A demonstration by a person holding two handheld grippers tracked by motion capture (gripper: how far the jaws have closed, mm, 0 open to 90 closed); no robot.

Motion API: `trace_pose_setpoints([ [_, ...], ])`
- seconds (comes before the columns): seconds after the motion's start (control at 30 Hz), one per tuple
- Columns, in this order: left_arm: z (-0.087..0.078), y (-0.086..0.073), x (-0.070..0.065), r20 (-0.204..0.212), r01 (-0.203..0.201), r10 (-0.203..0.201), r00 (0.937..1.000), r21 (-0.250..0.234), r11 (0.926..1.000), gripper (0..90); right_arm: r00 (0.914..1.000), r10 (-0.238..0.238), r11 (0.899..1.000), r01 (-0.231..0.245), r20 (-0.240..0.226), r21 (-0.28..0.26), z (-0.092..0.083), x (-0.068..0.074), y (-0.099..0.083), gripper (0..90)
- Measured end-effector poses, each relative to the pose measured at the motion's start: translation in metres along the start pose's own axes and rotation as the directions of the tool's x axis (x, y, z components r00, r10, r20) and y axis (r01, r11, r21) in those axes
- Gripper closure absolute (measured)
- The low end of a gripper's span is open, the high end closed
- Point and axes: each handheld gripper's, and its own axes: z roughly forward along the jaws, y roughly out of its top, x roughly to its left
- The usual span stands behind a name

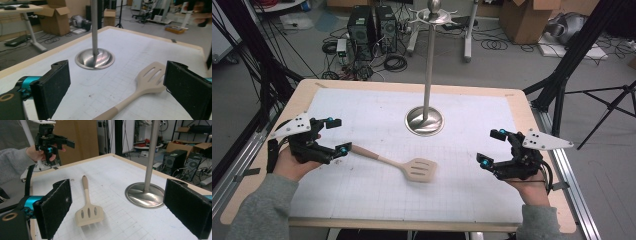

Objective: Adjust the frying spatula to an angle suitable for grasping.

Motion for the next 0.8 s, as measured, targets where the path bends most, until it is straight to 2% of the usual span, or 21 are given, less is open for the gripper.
trace_pose_setpoints([
  [0.1, 0.001, -0.002, 0.001, -0.019, -0.008, 0.008, 0.9998, -0.009, 0.9999, 4.8, 1.0000, 0.000, 1.000, 0.000, -0.001, 0.000, 0.000, 0.000, -0.001, 7.4],
  [0.2, 0.006, -0.006, 0.002, -0.006, 0.010, -0.010, 0.9999, -0.001, 1.0000, 4.8, 0.9999, -0.001, 1.000, 0.001, -0.013, 0.004, 0.000, 0.000, -0.001, 7.4],
  [0.37, 0.013, -0.009, 0.001, 0.002, 0.014, -0.014, 0.9999, 0.022, 0.9996, 4.8, 0.9999, -0.002, 1.000, 0.002, -0.017, 0.012, 0.001, 0.000, -0.001, 7.4],
  [0.43, 0.016, -0.010, -0.001, 0.012, 0.004, -0.005, 0.9999, 0.035, 0.9994, 4.9, 0.9998, 0.003, 1.000, -0.003, -0.019, 0.016, 0.001, 0.001, -0.002, 7.4],
  [0.47, 0.018, -0.011, -0.002, 0.017, -0.009, 0.008, 0.9998, 0.041, 0.9991, 7.5, 0.9998, 0.004, 1.000, -0.004, -0.019, 0.019, 0.002, 0.001, -0.002, 7.4],
  [0.63, 0.024, -0.013, -0.005, 0.040, 0.001, -0.003, 0.9992, 0.068, 0.9977, 13.5, 0.9997, 0.000, 1.000, 0.000, -0.024, 0.020, 0.002, 0.001, -0.002, 7.4],
  [0.8, 0.028, -0.015, -0.008, 0.062, 0.004, -0.009, 0.9980, 0.078, 0.9970, 28.4, 0.9997, -0.001, 1.000, 0.001, -0.024, 0.025, 0.002, 0.001, -0.003, 7.4],
])
